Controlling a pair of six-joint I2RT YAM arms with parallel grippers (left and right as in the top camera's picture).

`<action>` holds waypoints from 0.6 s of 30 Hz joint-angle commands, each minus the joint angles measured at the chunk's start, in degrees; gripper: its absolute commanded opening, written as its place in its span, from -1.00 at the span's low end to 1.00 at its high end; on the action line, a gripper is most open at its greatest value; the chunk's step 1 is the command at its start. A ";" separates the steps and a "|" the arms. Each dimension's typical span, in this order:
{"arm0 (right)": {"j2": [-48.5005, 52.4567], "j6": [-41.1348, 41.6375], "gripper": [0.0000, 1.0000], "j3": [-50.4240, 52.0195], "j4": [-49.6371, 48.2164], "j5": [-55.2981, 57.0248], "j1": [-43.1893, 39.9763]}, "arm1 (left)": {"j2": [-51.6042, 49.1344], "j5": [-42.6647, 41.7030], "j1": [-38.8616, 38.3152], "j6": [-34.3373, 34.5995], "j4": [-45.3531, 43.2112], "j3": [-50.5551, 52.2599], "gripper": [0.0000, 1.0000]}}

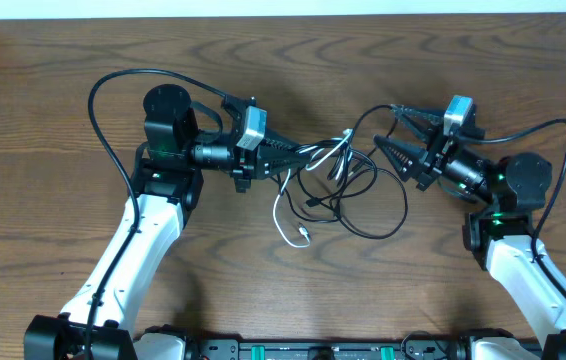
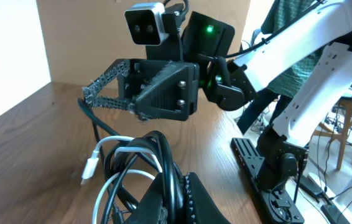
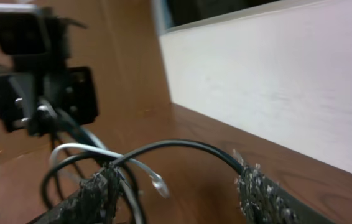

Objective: Untangle cables

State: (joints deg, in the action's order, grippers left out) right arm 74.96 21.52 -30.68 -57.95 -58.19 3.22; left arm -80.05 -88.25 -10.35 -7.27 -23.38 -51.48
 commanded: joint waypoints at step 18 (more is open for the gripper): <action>-0.31 -9.64 -0.07 -0.50 -1.55 -10.97 8.28 | 0.00 -1.75 -3.08 -1.20 -1.25 -1.20 -0.85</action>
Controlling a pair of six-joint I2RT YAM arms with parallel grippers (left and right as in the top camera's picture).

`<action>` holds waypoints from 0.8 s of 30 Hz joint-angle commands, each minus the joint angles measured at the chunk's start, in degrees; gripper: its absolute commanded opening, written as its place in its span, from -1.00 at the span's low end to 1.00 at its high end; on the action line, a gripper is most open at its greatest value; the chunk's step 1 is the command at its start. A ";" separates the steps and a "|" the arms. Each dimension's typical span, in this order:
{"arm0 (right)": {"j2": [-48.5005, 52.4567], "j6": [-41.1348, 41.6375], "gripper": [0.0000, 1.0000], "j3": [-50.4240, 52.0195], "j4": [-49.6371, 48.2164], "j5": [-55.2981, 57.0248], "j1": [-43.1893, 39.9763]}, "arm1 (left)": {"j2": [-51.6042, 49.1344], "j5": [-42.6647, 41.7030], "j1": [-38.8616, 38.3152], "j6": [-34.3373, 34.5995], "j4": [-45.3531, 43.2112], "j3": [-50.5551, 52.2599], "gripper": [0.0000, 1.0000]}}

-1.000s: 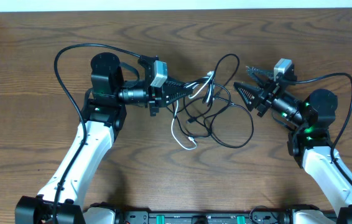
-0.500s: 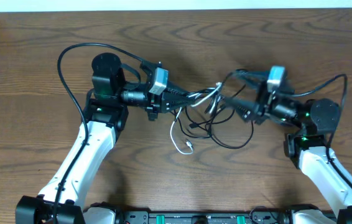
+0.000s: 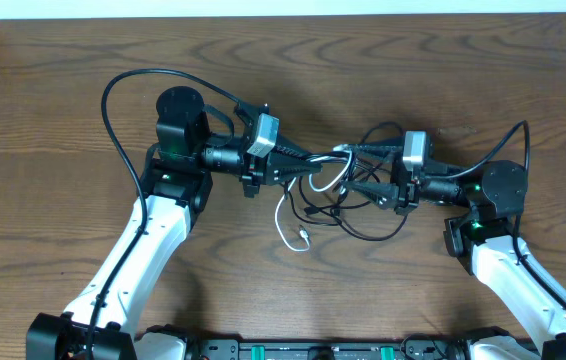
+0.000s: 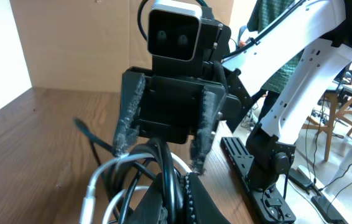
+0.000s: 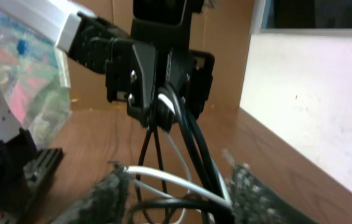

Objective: Untangle cables

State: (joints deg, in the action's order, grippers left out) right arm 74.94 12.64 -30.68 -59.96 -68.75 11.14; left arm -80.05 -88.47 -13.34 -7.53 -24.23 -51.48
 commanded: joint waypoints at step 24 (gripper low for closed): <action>-0.28 -0.94 -0.98 -0.50 7.08 -0.81 0.37 | 0.00 5.01 -0.09 -0.90 -0.76 -1.20 -0.85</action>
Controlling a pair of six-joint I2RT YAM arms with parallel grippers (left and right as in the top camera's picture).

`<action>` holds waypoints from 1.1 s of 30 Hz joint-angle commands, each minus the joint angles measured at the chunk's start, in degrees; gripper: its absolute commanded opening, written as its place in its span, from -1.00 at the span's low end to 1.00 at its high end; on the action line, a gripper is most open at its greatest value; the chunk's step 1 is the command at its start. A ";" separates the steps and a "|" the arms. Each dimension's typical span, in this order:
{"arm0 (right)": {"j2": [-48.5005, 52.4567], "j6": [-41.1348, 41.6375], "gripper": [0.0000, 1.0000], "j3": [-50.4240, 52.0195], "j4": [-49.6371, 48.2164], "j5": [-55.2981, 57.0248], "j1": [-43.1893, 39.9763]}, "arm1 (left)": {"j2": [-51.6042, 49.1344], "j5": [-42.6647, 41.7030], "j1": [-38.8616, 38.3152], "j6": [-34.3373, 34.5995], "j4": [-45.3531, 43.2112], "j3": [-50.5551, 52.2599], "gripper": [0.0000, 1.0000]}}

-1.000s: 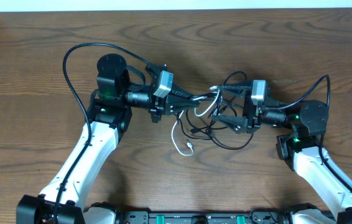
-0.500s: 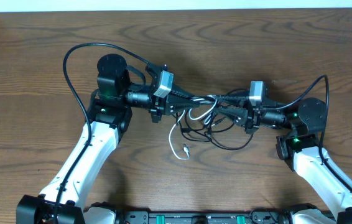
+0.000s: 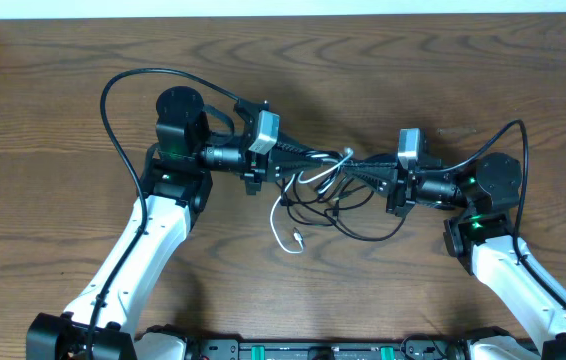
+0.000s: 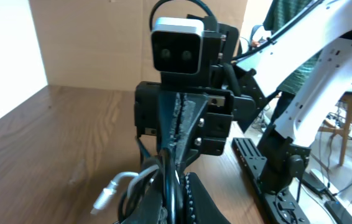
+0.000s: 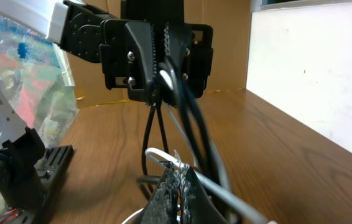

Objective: Untangle cables

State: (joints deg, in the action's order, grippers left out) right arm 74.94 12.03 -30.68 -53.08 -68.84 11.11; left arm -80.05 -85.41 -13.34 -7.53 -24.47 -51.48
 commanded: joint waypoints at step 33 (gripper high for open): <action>-0.28 19.63 0.24 -0.50 6.25 13.94 4.85 | 0.00 27.43 -5.77 13.64 -0.31 -1.20 -0.85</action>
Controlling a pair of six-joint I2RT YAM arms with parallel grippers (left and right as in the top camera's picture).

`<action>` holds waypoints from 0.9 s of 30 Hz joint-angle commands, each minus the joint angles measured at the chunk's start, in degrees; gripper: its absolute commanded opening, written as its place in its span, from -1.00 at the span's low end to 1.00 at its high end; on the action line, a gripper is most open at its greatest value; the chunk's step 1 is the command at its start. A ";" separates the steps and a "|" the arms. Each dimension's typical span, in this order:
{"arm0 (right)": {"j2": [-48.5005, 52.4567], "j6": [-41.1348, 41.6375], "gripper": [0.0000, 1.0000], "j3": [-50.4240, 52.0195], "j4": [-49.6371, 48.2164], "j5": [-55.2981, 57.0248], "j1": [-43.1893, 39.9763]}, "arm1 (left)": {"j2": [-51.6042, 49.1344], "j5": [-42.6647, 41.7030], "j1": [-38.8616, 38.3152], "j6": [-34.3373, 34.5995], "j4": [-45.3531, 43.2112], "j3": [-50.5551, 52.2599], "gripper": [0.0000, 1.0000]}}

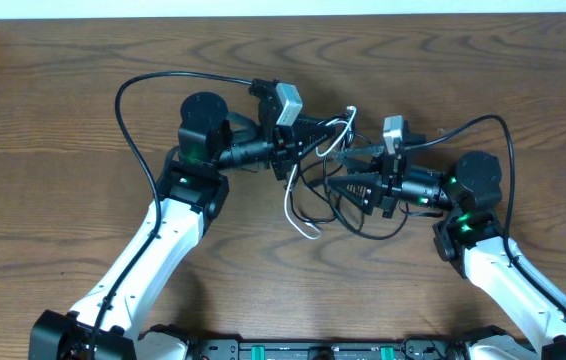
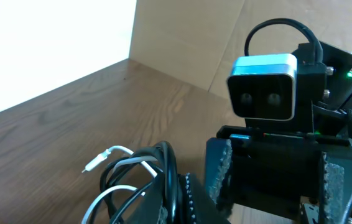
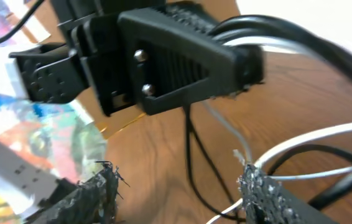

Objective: Untangle cables

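Note:
A tangle of black and white cables [image 1: 335, 150] hangs between the two arms over the middle of the table. My left gripper [image 1: 315, 135] is shut on the black cables of the bundle; in the left wrist view the gripper [image 2: 177, 194] pinches them, with white strands [image 2: 111, 198] looping to its left. My right gripper [image 1: 331, 187] sits just in front of the left one, open. In the right wrist view the gripper [image 3: 176, 193] has nothing between its fingers [image 3: 260, 193]; white and black strands run past the right finger. A loose white cable [image 1: 289, 210] trails down to the table.
The wooden table [image 1: 63, 100] carries only the cables. Each arm's own black lead arcs behind it, the left one [image 1: 133, 85] wide to the far left. The right wrist camera [image 2: 266, 87] fills much of the left wrist view, very close.
My right gripper was shut on the cables facing the left gripper; now it is open and lower, toward the table's front. My left gripper has moved right and farther back, bundle still held.
At first my right gripper stood open to the right of the tangle while the left held the bundle. Then it was open around strands close to the left gripper, then shut on them. Now it is open again, and the left gripper and bundle sit farther right.

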State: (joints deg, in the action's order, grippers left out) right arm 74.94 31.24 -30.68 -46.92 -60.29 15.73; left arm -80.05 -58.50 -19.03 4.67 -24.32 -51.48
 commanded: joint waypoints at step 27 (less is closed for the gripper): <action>-0.28 -0.68 -0.51 -0.50 6.21 14.97 0.24 | 0.00 -5.49 -3.30 6.80 -0.50 -1.20 -0.85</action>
State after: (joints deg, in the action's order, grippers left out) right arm 74.94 30.72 -30.68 -40.66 -47.03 15.73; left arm -80.05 -61.87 -21.67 10.76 -24.32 -51.48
